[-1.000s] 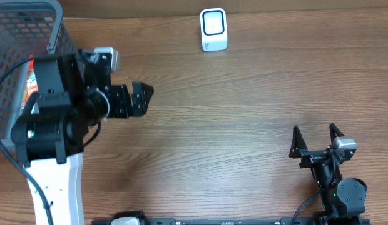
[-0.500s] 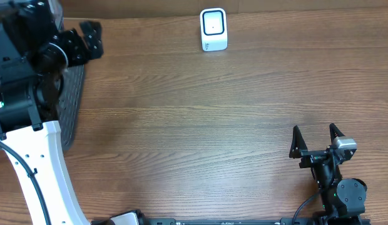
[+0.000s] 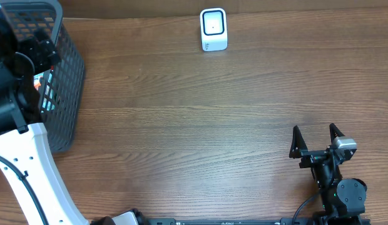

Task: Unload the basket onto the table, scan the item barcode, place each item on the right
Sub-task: 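Move the left gripper up and over into the grey basket, then lower the left gripper onto the Kleenex and green wipes packs and grasp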

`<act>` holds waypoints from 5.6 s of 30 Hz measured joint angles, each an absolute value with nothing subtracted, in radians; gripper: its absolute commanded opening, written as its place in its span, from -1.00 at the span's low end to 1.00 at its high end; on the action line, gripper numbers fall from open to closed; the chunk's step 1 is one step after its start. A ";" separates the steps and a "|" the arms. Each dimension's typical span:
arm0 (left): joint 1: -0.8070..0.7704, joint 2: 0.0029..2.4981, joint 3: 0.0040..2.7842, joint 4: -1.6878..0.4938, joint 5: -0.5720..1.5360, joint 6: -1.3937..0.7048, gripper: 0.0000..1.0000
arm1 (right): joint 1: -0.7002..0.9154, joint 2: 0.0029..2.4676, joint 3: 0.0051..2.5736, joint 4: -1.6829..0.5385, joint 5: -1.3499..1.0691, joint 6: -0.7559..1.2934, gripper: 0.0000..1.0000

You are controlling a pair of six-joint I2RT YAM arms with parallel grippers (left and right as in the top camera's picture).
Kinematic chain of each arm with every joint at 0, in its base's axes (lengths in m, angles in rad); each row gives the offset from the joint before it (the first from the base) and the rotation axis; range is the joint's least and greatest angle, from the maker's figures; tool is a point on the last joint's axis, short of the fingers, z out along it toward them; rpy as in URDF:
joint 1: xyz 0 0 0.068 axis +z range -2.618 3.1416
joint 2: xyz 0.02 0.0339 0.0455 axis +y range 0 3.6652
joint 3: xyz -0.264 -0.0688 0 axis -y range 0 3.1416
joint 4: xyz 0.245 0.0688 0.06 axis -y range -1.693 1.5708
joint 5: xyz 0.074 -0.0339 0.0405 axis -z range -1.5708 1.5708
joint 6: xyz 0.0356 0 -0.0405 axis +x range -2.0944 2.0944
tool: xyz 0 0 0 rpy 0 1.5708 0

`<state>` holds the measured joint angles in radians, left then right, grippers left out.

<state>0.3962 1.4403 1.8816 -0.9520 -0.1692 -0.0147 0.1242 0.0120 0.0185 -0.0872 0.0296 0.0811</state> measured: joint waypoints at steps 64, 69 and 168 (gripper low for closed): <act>0.698 1.760 1.885 -0.895 0.159 -0.094 0.99 | 0.124 0.012 0.019 -0.088 0.030 0.081 1.00; 0.698 1.790 1.885 -0.908 0.134 -0.094 1.00 | 0.124 0.012 0.019 -0.087 0.030 0.081 1.00; 0.709 2.080 1.885 -0.943 0.137 0.193 0.99 | 0.124 0.012 0.019 -0.088 0.030 0.081 1.00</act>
